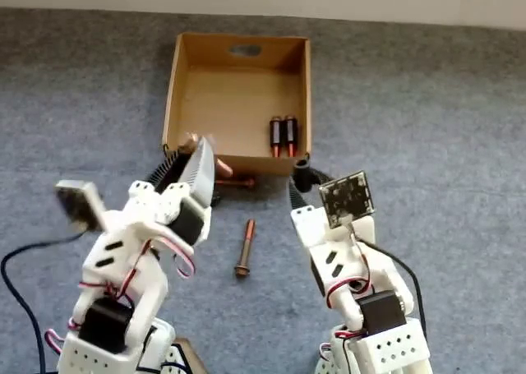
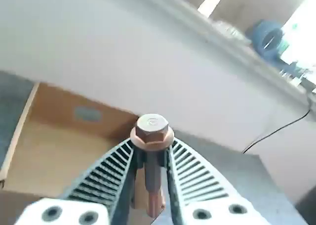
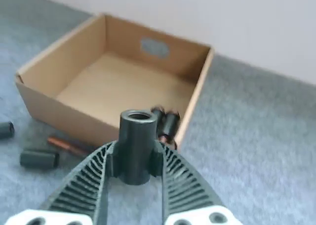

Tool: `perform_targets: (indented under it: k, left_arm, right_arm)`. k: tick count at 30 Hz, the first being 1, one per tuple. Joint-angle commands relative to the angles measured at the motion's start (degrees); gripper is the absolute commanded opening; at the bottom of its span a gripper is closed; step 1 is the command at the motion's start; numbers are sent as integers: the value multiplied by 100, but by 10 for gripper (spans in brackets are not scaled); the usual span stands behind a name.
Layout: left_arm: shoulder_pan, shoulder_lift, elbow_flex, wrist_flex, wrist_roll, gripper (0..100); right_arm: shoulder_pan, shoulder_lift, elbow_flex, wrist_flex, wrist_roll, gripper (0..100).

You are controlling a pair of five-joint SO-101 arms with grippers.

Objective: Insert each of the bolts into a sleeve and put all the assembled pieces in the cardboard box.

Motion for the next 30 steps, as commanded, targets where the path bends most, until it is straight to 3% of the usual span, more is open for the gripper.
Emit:
perform_targets:
  k: [1,8,20,24,26,30]
  left_arm:
    - [57,-321,40,-448,70,7]
    - [40,-40,-31,-1046,70,7]
    - [57,1596,-198,-2488,62,7]
    - [277,2062,-611,-2593,70,7]
    - [549,2237,-796,-2593,-237,7]
    - [1218,2607,-954,-2593,-1547,7]
  right_arm:
    - [-444,-66,-136,-523,-70,6]
    - [-778,-57,-136,-1429,-589,6]
    - [-760,-66,-66,-1429,-624,6]
    - [-760,-66,-57,-1429,-624,6]
    - [-760,-66,-57,-1429,-624,6]
    - [-664,-66,-48,-1420,-624,6]
